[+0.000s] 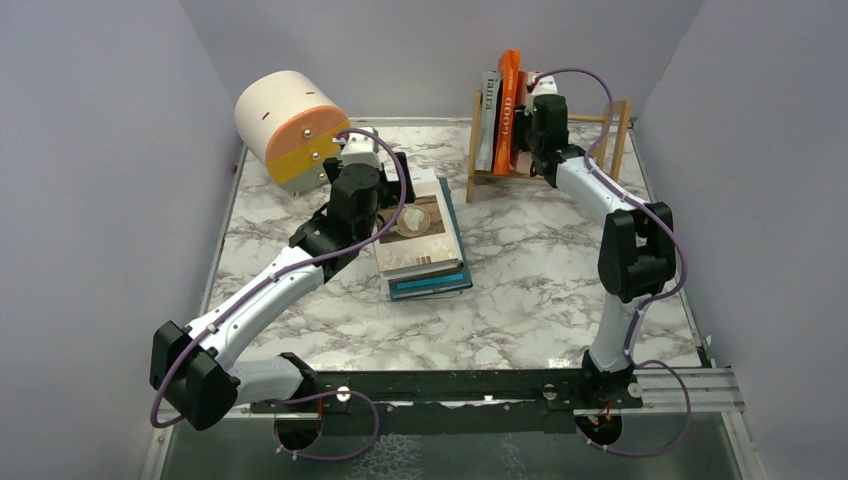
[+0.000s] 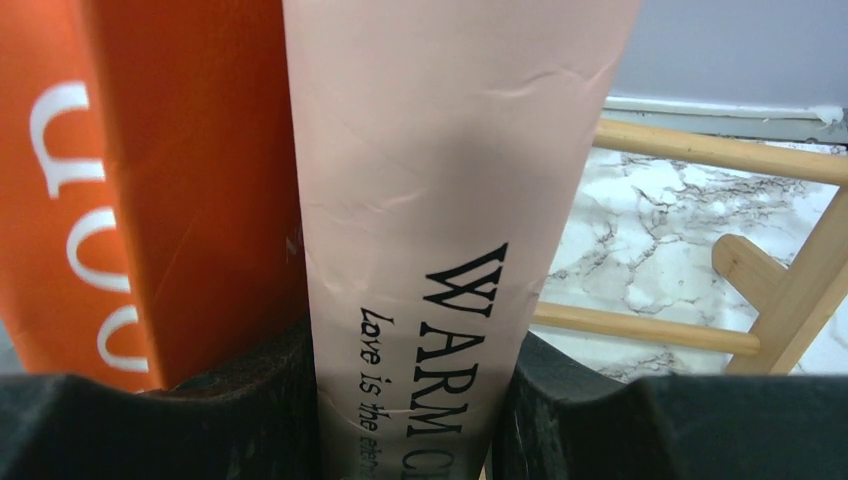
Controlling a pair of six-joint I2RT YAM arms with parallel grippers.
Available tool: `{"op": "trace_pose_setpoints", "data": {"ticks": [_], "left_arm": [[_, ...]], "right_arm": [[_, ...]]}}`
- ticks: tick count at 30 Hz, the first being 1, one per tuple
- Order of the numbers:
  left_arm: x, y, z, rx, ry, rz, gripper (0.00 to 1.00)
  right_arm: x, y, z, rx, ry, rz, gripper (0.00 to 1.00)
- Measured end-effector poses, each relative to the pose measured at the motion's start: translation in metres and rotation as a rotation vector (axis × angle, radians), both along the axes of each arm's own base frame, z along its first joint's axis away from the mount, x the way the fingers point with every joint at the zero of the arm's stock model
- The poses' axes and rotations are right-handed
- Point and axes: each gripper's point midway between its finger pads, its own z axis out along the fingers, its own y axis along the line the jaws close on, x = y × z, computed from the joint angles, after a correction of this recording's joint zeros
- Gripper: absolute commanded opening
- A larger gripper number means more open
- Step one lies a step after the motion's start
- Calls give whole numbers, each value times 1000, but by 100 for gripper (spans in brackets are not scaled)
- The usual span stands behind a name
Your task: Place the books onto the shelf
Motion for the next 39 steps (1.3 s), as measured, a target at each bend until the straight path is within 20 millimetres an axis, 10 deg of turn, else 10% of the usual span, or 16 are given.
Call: {"op": "trace_pose_setpoints", "data": {"ticks": [6,39], "left_arm": [[0,0,0,-1,0,0,99],[-7,8,8,-29,-20,5,99]], "right_arm": [[8,0,-1,17,7,-11,30],[-12,-4,-7,33,104,-39,29]]}}
